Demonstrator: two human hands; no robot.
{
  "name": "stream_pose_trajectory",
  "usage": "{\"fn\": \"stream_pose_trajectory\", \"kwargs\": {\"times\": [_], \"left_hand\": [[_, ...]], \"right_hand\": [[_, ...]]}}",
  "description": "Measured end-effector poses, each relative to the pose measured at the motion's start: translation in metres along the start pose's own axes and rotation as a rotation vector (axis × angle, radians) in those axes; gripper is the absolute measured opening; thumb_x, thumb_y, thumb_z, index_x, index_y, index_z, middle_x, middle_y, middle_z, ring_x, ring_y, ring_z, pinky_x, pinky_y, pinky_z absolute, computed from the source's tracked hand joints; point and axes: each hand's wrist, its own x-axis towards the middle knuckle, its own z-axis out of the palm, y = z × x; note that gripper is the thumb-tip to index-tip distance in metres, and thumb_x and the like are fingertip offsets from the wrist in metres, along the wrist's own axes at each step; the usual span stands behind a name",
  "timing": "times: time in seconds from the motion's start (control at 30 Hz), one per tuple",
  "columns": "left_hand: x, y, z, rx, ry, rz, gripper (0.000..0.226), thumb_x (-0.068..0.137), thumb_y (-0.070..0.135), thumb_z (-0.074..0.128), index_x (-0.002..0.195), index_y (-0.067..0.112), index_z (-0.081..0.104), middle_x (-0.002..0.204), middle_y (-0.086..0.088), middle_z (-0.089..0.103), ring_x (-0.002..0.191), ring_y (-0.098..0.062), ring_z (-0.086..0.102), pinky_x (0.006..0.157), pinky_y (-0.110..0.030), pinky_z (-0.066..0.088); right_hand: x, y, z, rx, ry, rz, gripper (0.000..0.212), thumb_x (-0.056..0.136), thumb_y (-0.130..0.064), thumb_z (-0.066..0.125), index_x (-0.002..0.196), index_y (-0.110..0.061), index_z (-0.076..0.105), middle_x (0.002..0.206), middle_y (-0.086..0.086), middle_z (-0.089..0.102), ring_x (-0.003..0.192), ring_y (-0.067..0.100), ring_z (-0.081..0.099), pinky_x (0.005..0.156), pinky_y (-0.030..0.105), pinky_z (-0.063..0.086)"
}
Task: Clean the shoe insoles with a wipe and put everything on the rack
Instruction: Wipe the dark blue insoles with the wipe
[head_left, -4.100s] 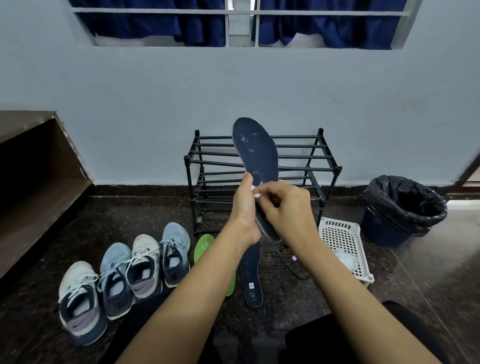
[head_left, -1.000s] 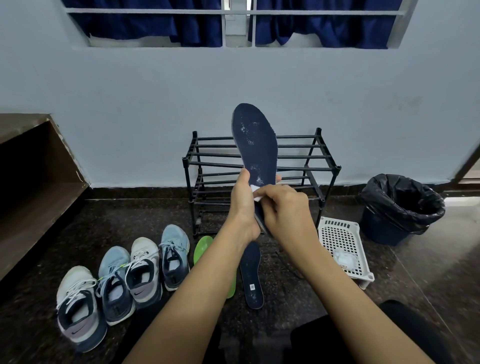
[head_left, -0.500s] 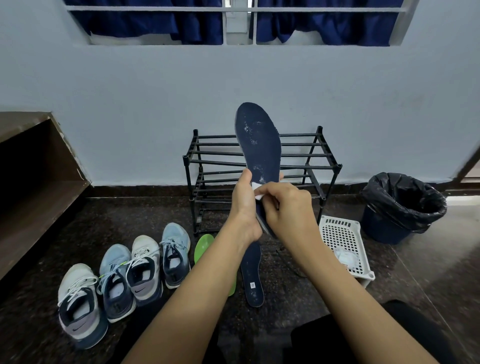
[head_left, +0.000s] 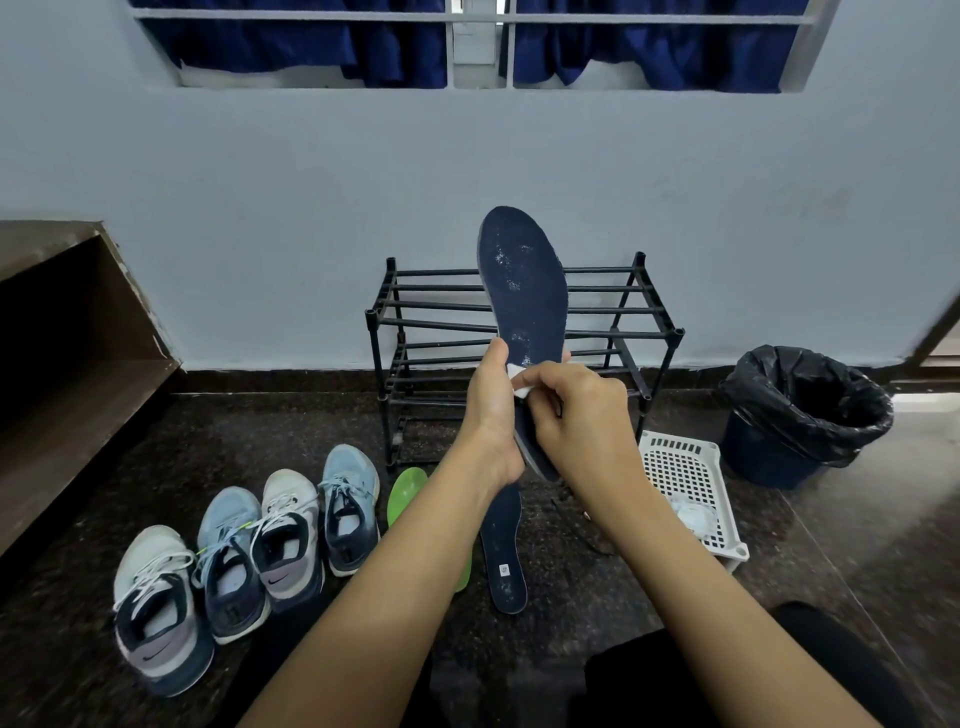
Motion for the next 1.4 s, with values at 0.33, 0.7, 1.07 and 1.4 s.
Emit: {"fn": "stream_pose_trajectory", "kwargs": {"times": [0.33, 0.7, 1.07, 1.4], "left_hand": [[-0.001, 0.001, -0.002, 0.004, 0.021, 0.065, 0.051, 0.1, 0.047, 0.036, 0.099, 0.012, 0.073, 0.098, -0.003, 0.075, 0.096, -0.023, 0.07, 0.081, -0.032, 0.054], [-0.001, 0.006, -0.002, -0.012, 0.013, 0.043, 0.055, 0.101, 0.047, 0.034, 0.089, 0.011, 0.074, 0.084, -0.007, 0.076, 0.093, -0.026, 0.07, 0.074, -0.032, 0.055], [-0.005, -0.001, 0.003, 0.027, -0.014, 0.031, 0.056, 0.1, 0.051, 0.035, 0.101, 0.012, 0.075, 0.1, -0.004, 0.076, 0.091, -0.018, 0.071, 0.08, -0.03, 0.054], [-0.007, 0.008, -0.002, 0.008, 0.033, 0.078, 0.055, 0.101, 0.049, 0.035, 0.105, 0.01, 0.073, 0.102, -0.004, 0.076, 0.098, -0.024, 0.072, 0.084, -0.034, 0.056]], "right_hand": [[-0.005, 0.0, 0.005, -0.021, -0.002, -0.034, 0.023, 0.078, 0.004, 0.059, 0.086, -0.012, 0.073, 0.077, -0.002, 0.068, 0.071, 0.015, 0.06, 0.068, 0.016, 0.044], [-0.01, -0.005, 0.001, 0.063, -0.055, 0.031, 0.024, 0.081, 0.002, 0.059, 0.091, -0.014, 0.074, 0.076, 0.003, 0.071, 0.066, 0.012, 0.06, 0.064, 0.006, 0.041], [-0.002, 0.0, 0.003, 0.004, 0.029, 0.005, 0.025, 0.079, -0.004, 0.051, 0.087, -0.014, 0.072, 0.083, 0.004, 0.07, 0.077, 0.019, 0.065, 0.073, 0.029, 0.051], [-0.01, -0.01, -0.001, 0.102, -0.03, 0.059, 0.024, 0.079, 0.005, 0.061, 0.087, -0.012, 0.074, 0.068, -0.009, 0.062, 0.053, -0.006, 0.05, 0.06, -0.003, 0.034]]}}
